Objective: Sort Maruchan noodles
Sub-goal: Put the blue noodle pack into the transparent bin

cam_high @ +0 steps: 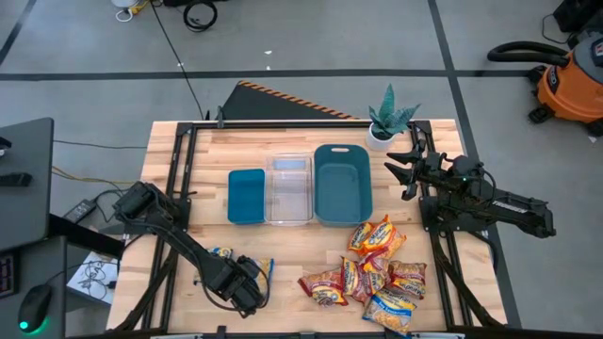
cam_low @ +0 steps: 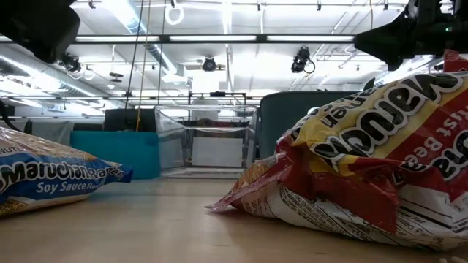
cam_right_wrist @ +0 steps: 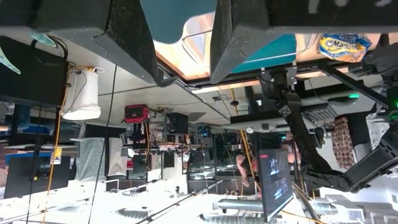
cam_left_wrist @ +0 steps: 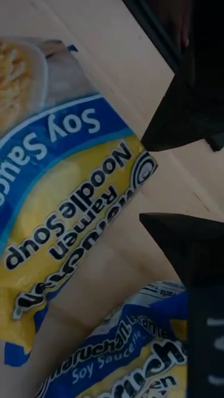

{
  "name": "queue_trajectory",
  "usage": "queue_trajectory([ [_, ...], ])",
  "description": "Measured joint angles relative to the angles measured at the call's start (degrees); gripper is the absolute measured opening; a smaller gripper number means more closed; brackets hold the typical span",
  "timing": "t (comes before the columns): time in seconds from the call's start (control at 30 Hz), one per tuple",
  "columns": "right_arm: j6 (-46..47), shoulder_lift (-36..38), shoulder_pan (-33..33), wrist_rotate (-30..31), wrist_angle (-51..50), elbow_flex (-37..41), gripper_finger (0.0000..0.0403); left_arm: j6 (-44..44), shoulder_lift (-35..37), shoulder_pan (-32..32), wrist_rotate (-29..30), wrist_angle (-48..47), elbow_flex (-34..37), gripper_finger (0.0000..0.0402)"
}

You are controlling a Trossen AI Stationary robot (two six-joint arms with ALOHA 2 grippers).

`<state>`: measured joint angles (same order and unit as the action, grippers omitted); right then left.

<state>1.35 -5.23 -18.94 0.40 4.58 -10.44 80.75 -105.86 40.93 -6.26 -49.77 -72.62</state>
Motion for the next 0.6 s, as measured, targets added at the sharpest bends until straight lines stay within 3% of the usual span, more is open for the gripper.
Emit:
queue_trajectory([
  [0.27, -0.01, 0.0, -0.01, -0.02, 0.02, -0.01, 0.0153, -0.48, 0.0, 0.0, 1.25, -0.32, 0.0, 0.0177],
  [0.6, 0.01, 0.0, -0.02, -0.02, 0.02, 0.0, 0.0153, -3.64, 0.0, -0.44, 1.54, -1.31, 0.0, 0.0102],
])
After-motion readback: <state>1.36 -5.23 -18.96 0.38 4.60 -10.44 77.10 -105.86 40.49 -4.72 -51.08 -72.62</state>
